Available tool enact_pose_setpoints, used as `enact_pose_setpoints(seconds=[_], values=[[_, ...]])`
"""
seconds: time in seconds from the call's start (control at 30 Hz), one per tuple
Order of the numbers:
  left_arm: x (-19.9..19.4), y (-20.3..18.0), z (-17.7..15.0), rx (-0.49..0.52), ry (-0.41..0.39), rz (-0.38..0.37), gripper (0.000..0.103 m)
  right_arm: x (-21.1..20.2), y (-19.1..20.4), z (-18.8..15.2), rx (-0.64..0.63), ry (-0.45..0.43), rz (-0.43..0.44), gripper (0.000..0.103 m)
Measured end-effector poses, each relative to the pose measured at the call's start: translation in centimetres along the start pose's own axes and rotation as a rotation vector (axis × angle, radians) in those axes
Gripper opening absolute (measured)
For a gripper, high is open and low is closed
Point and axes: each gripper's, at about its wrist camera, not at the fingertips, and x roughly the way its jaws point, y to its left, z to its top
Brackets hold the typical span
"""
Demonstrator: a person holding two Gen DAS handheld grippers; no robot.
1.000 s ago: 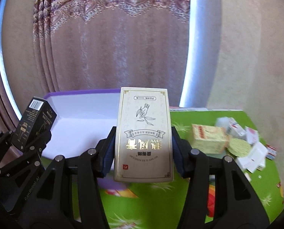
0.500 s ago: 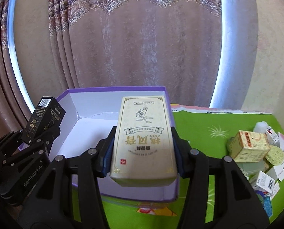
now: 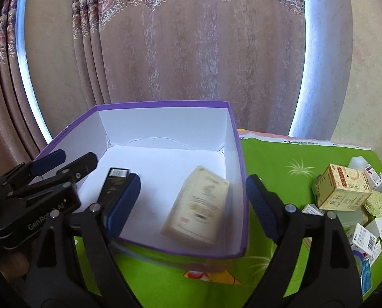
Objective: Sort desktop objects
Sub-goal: 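Carry both boxes to the purple box and release them inside, then return both grippers to the table toward the rainbow strap and blue box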
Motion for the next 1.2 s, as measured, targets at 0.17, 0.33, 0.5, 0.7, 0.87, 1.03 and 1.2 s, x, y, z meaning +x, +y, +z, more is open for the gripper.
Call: enact_pose_setpoints(seconds=[0.17,0.33,0.5,0.7,0.87,1.03,1.2], values=[[-0.3,1.2,-0.5,-0.027,0.002,-0.04,0.07,-1.2,-1.2,-0.3,0.024,-0.031,0.001,0.086],[-0.9,4.1,-0.1,-0.113,-0.024,-0.115,0.07,-2.6,-2.2,-0.4,0.011,-0.091,0.007,0.089],[-0.1,6.1,0.3,-0.161,-0.042,-0.13,0.07,-3.9,-2.8,-1.0,-0.026,-0.136,-0.019,0.092],[-0.4,4.7,0.3,-0.128,-0.099,-0.156,0.07,-7.3,-6.2,-3.3,0.007,-0.182,-0.073,0.095],[-1.9,1.6,-0.4,-0.047,-0.146,-0.193,0.071,-9.3,-10.2,-6.2,0.029,-0.12,-0.162,0.095],[-2.7,-2.4,-1.2,0.055,-0.163,-0.25,0.071,-10.3,-13.4,-8.7,0.073,-0.068,-0.211,0.095],[-3.0,-6.2,-2.1,0.123,-0.141,-0.32,0.071,-10.4,-16.2,-10.2,0.119,-0.037,-0.24,0.095]])
